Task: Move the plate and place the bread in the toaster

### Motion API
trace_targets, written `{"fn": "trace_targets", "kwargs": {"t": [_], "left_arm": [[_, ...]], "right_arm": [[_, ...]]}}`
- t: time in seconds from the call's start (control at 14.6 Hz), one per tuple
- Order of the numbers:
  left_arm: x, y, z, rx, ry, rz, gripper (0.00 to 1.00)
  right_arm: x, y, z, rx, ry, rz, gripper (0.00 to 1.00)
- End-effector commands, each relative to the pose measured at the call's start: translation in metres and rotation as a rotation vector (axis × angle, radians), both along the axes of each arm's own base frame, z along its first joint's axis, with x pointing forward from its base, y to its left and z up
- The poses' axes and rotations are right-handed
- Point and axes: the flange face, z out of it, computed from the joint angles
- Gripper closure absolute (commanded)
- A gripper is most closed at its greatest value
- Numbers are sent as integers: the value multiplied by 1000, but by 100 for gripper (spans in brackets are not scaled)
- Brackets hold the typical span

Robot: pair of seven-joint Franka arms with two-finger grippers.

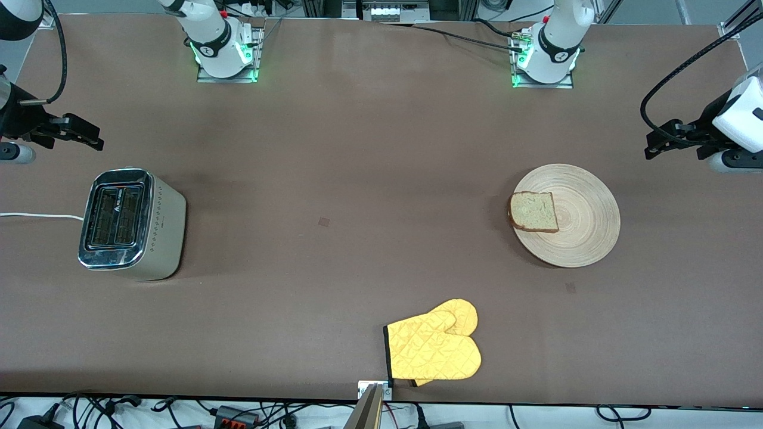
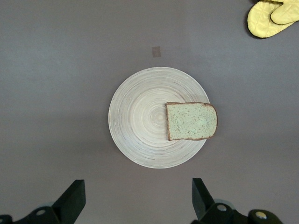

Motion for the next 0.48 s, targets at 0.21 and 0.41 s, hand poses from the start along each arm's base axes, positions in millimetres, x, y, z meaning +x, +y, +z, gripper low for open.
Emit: {"fn": "trace_targets", "kwargs": {"t": [0.21, 0.41], "left_arm": [[-5, 1, 9, 12, -5, -23, 0], [-5, 1, 7, 12, 1, -22, 0]], "right_arm": [[-7, 2, 8, 10, -11, -15, 0], [-6, 2, 8, 11, -13, -17, 0]]}}
